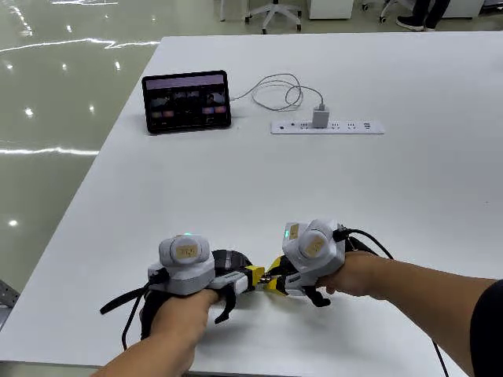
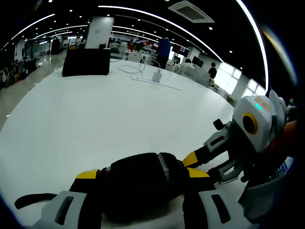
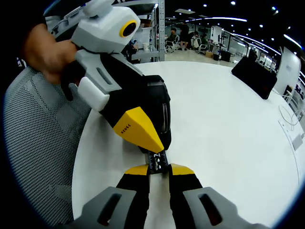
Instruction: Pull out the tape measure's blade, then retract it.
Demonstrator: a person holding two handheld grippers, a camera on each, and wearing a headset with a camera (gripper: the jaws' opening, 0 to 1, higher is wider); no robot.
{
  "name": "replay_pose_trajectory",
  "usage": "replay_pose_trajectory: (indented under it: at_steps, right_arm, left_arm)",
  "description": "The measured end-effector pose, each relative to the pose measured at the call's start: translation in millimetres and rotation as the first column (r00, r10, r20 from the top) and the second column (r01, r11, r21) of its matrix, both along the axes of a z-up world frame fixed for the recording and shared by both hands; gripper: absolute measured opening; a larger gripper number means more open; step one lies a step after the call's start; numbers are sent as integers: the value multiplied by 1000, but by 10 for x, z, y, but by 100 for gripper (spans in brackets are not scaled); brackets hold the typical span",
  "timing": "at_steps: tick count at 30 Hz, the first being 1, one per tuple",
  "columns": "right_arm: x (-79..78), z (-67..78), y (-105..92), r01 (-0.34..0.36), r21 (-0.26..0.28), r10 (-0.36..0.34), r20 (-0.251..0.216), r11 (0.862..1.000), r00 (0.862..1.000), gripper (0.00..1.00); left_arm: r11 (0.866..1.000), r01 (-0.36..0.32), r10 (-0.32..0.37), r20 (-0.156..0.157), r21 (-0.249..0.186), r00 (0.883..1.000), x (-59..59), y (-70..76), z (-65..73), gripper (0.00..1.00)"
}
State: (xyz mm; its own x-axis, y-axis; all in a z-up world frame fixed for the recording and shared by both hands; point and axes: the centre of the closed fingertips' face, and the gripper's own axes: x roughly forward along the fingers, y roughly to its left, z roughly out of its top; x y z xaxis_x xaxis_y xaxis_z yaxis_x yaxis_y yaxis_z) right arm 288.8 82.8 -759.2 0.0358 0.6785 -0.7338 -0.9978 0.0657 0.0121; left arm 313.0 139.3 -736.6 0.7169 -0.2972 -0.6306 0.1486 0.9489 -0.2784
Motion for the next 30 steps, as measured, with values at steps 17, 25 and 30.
replay_pose_trajectory:
  at_steps: [17, 25, 30]
  right_arm:
    - [4, -4, 1, 19, 1, -19, -18, 1000, 1000, 11]
    - [8, -9, -2, 31, 0, -31, -19, 1000, 999, 11]
    - [-6, -3, -5, 28, -1, -28, -17, 1000, 999, 11]
  left_arm:
    - [1000, 2, -2, 10, 10, 1000, 5, -6, -3, 65]
    - [998, 14, -15, 21, 60, 1000, -1, -14, -9, 66]
    - [996, 24, -26, 24, 89, 999, -12, -22, -15, 66]
